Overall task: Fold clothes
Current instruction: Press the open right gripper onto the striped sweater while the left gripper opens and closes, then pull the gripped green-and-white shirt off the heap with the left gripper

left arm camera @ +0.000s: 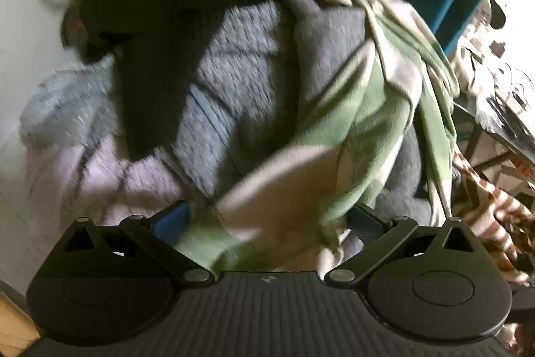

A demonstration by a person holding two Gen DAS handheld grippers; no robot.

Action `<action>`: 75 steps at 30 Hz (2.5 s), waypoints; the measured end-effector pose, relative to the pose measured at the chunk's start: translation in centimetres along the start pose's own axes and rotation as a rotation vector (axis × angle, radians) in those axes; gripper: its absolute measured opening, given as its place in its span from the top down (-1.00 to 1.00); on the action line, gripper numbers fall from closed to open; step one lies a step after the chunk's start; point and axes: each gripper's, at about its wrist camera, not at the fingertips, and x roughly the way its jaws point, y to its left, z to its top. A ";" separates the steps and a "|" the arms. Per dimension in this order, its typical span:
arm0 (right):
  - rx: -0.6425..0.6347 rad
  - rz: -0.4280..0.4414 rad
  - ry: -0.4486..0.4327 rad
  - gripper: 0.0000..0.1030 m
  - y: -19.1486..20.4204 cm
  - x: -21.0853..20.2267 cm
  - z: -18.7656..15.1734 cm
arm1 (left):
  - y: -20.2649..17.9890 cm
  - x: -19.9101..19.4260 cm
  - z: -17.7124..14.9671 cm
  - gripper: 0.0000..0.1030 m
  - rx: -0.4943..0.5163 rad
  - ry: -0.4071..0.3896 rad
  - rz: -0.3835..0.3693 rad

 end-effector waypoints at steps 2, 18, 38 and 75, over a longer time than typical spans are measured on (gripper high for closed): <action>-0.004 0.000 -0.002 -0.99 0.0 0.1 -0.1 | -0.4 -0.3 -0.3 -0.98 0.054 -0.001 -0.013; -0.031 -0.051 -0.069 -0.99 1.2 0.3 -1.6 | -2.2 -4.5 -2.5 0.47 0.263 -0.104 -0.091; -0.016 -0.084 -0.095 -0.99 1.8 0.1 -2.2 | -0.8 -1.9 -2.7 -0.24 0.257 -0.086 -0.077; -0.024 -0.070 -0.153 -0.99 1.6 0.0 -3.3 | 0.1 1.4 -5.0 -0.68 0.267 0.008 0.118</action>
